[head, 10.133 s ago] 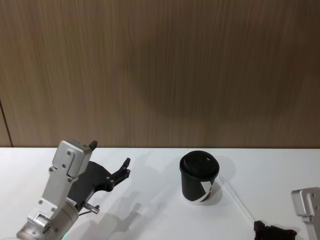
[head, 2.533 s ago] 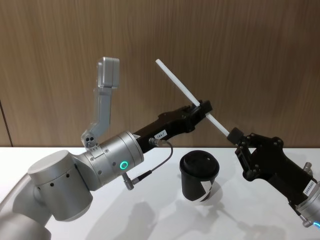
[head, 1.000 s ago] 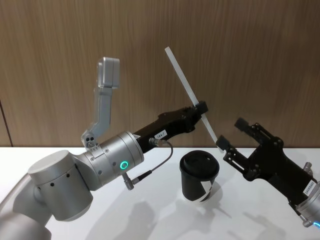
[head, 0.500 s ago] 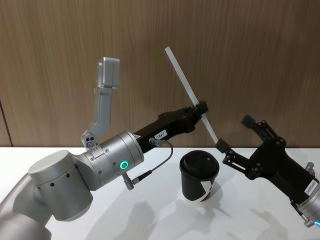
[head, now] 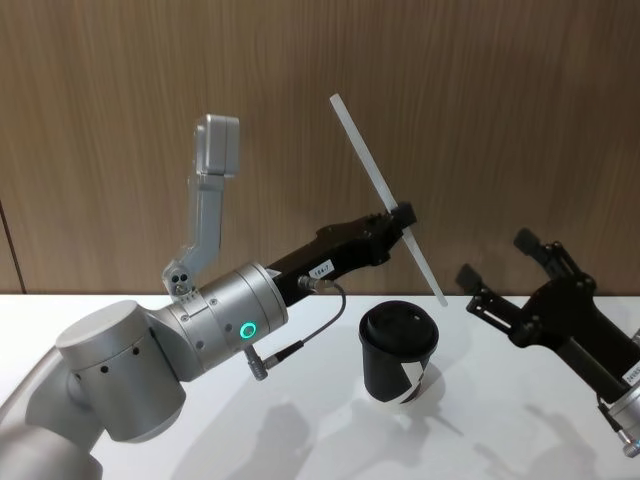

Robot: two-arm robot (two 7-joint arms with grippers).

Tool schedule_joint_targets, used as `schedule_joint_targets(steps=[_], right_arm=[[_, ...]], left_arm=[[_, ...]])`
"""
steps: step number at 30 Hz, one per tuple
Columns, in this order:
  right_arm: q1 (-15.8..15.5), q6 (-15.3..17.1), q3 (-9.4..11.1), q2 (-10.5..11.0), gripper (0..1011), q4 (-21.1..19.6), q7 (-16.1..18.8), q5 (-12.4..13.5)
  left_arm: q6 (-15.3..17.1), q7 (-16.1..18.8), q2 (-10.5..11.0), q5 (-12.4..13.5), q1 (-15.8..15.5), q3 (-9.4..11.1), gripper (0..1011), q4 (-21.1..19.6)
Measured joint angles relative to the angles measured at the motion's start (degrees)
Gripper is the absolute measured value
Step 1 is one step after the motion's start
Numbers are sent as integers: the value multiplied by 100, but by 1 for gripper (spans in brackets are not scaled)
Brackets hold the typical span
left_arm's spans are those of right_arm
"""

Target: Pick up the straw with one hand, pass it to the other hand, and insert it into the cup.

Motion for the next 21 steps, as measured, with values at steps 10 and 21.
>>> schedule_joint_targets(steps=[10,21], right_arm=[[-53,95,59,-16,1001,-39,-238,-35],[-78,143,86,-21,1001,-54,-357,-49]], left_arm=[[-87,162,7,168,-50,89,10,46],[-269,423,-95,485,-289,274,10,400]])
